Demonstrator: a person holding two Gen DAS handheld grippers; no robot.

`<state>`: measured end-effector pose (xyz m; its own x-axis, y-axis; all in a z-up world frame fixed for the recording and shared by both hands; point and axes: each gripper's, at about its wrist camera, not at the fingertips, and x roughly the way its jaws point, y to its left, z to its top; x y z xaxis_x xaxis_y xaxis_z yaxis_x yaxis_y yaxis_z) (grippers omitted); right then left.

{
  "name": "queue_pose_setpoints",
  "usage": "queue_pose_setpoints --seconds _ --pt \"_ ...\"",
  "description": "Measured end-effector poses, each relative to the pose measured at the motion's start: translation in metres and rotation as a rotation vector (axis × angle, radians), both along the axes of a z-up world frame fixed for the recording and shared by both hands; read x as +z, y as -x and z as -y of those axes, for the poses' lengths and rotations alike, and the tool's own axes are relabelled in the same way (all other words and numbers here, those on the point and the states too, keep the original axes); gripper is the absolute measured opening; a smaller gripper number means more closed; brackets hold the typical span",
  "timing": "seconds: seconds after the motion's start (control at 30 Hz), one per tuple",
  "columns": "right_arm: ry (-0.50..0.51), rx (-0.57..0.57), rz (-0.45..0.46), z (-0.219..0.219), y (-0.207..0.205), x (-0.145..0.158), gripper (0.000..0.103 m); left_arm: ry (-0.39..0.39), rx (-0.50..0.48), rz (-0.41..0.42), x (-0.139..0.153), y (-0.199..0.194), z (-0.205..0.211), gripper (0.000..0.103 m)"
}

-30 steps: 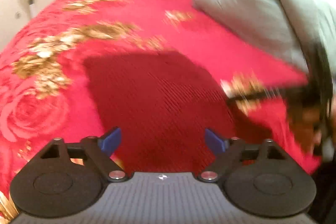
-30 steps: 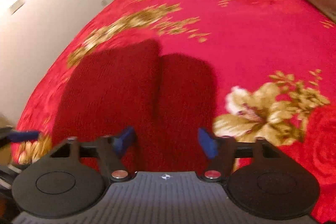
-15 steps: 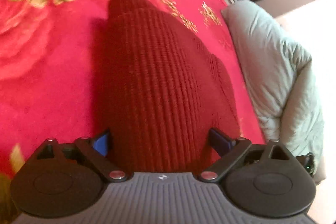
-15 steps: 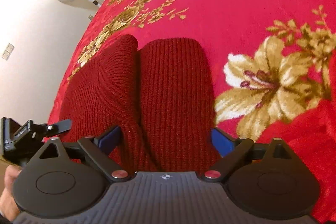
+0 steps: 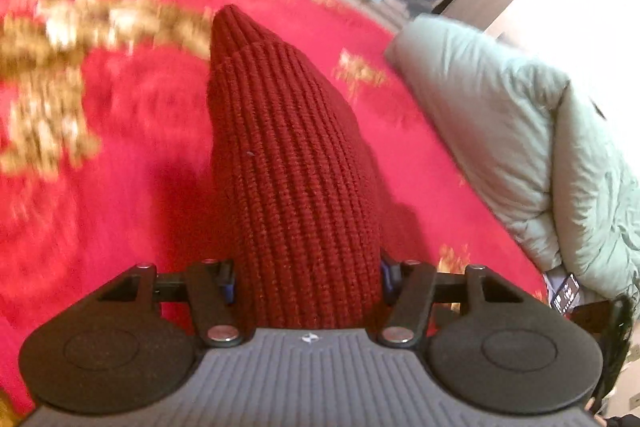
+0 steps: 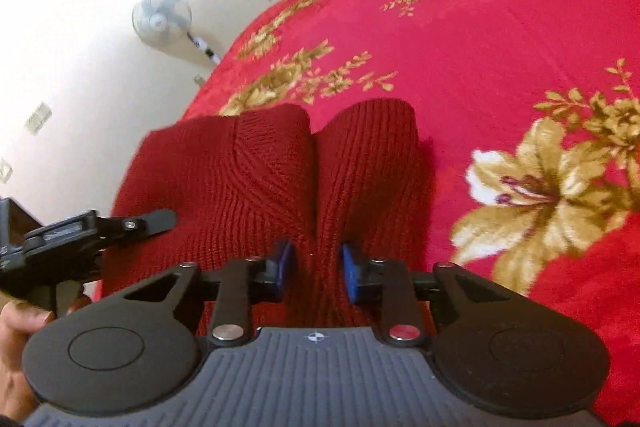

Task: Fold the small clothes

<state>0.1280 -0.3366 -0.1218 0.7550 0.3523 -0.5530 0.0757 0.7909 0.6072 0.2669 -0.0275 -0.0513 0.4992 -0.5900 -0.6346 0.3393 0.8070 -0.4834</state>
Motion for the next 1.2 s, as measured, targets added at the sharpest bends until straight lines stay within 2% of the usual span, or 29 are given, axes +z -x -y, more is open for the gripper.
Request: queue_pose_setpoints --seconds 0.1,0.17,0.27,0.33,0.4,0.43,0.5,0.57,0.63,0.7,0.77,0.8,0.83,0.87,0.93,0.97,1.03,1.07,1.1,1.13,1.2 --pt "-0.003 -0.003 0.054 -0.02 -0.016 0.005 0.006 -0.027 0.011 0.09 0.024 -0.006 -0.018 0.065" --pt "-0.009 -0.01 0.049 -0.038 -0.035 0.007 0.006 -0.034 0.053 0.106 0.031 -0.011 -0.045 0.065" --pt "-0.012 0.047 0.04 -0.074 -0.07 0.011 0.006 -0.05 0.139 0.064 0.031 -0.025 -0.09 0.069" --pt "0.04 0.113 0.012 -0.104 -0.093 0.011 0.006 -0.08 0.205 0.005 0.021 -0.034 -0.115 0.073" --pt "0.134 0.143 -0.034 -0.127 -0.107 0.008 0.007 -0.138 0.267 -0.075 0.009 -0.042 -0.136 0.074" --pt "0.161 0.147 -0.062 -0.135 -0.111 0.005 0.007 -0.203 0.294 -0.079 0.007 -0.041 -0.143 0.073" --pt "0.171 0.149 -0.079 -0.139 -0.113 0.005 0.007 -0.299 0.338 0.009 0.019 -0.03 -0.155 0.075" --pt "0.173 0.152 -0.071 -0.138 -0.109 0.011 0.007 -0.288 0.344 0.056 0.032 -0.016 -0.167 0.078" --pt "0.181 0.153 -0.063 -0.134 -0.104 0.018 0.011 -0.222 0.269 0.072 0.04 0.002 -0.171 0.078" --pt "0.163 0.136 -0.02 -0.129 -0.087 0.03 0.017 -0.217 0.159 0.089 0.037 0.023 -0.157 0.077" --pt "0.153 0.16 0.051 -0.127 -0.07 0.04 0.037 -0.298 0.059 0.077 0.024 0.037 -0.135 0.075" --pt "0.18 0.186 0.076 -0.131 -0.061 0.043 0.04 -0.373 0.027 0.055 0.01 0.041 -0.124 0.075" --pt "0.229 0.221 0.081 -0.138 -0.056 0.041 0.041 -0.464 0.018 0.044 -0.007 0.048 -0.114 0.079" --pt "0.288 0.26 0.053 -0.144 -0.053 0.035 0.041 -0.49 0.021 0.042 -0.014 0.052 -0.111 0.082" --pt "0.403 0.309 -0.094 -0.154 -0.052 0.014 0.045 -0.48 0.039 0.062 -0.011 0.065 -0.111 0.082" --pt "0.403 0.302 -0.125 -0.151 -0.049 0.01 0.047 -0.488 0.046 0.083 -0.004 0.074 -0.111 0.082" --pt "0.356 0.264 -0.114 -0.14 -0.034 0.016 0.047 -0.534 0.082 0.148 0.01 0.095 -0.112 0.084" --pt "0.356 0.253 -0.094 -0.136 -0.025 0.024 0.047 -0.545 0.11 0.189 0.021 0.107 -0.111 0.089" --pt "0.375 0.244 -0.066 -0.135 -0.015 0.033 0.047 -0.545 0.144 0.234 0.033 0.123 -0.111 0.093" --pt "0.405 0.234 -0.03 -0.134 -0.003 0.041 0.047 -0.546 0.182 0.269 0.043 0.139 -0.112 0.103" --pt "0.456 0.216 0.053 -0.134 0.028 0.064 0.05 -0.556 0.258 0.339 0.06 0.171 -0.111 0.103"
